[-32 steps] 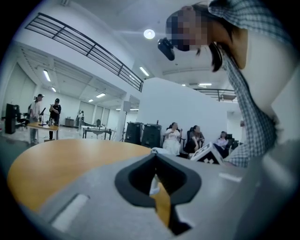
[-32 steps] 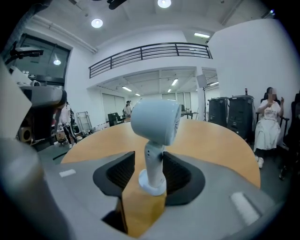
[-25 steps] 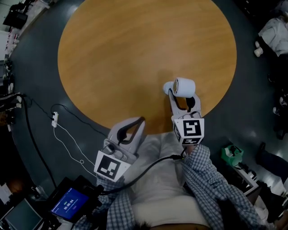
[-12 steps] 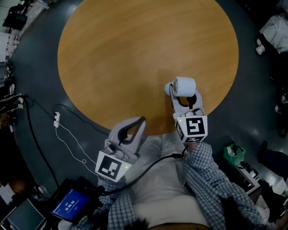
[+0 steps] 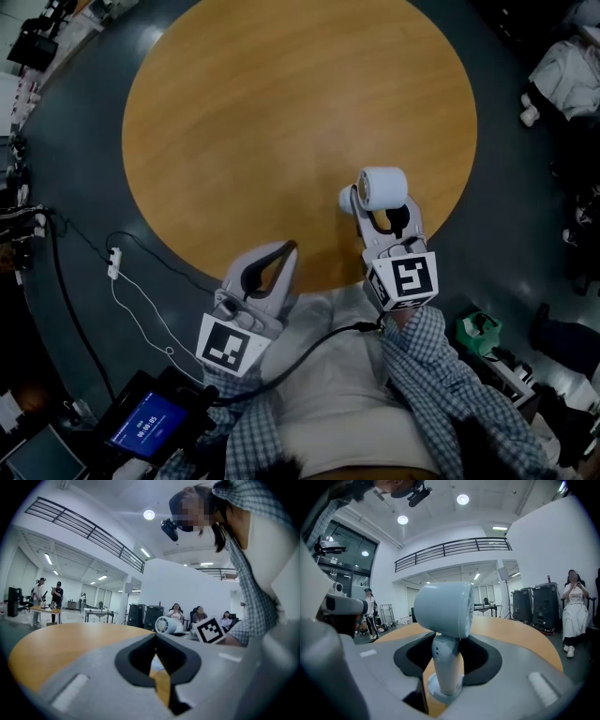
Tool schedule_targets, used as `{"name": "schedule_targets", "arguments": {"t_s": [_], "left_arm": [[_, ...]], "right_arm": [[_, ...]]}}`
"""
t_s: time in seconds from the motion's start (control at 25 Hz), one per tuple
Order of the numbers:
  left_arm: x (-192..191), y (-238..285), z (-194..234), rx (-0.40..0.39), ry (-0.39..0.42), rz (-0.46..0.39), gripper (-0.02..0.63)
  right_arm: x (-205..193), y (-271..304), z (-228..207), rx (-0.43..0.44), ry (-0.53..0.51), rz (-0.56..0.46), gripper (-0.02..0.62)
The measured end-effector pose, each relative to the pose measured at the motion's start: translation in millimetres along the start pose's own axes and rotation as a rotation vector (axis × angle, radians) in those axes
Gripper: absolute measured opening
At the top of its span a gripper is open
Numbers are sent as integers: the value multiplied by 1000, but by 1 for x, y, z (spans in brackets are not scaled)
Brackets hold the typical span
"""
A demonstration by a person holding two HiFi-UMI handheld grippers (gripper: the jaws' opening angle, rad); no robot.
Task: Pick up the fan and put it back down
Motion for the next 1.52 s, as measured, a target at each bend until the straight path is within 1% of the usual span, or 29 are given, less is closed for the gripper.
{"name": "schedule_targets", "arguments": {"t_s": [0.12,0.28,0.48,0.68,0.88,1.08,1.52], "left_arm": [[17,5,-3,6,25,-26,-2],[52,11,-26,10,71,-69,-2],[69,19,-14,36,123,-114,-2],[86,14,-6,78,156,-155,-2],[93,11,5,119,171,-191,-2],[99,7,12,151,164,-224,-2],[97,11,12,137,167,-201,-2]], "right_arm": [[22,-9,-2,28,-5,-31,164],[59,-35,-13,50,7,-56,163],[78,-29,-13,78,42,-86,163],[106,-30,-4,131,47,-136,161],[120,-24,2,167,38,-167,161],[129,-22,1,187,32,-186,160],[131,-15,1,189,46,-188,160]]}}
Point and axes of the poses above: the fingertips, and each gripper's own axes: y forward along the fingers, z to its left, x out of its top, the point moved 2 cm from there along -y, backward along the fingers, and after that the axes turned 12 degrees about -x, right-handed, at the moved point
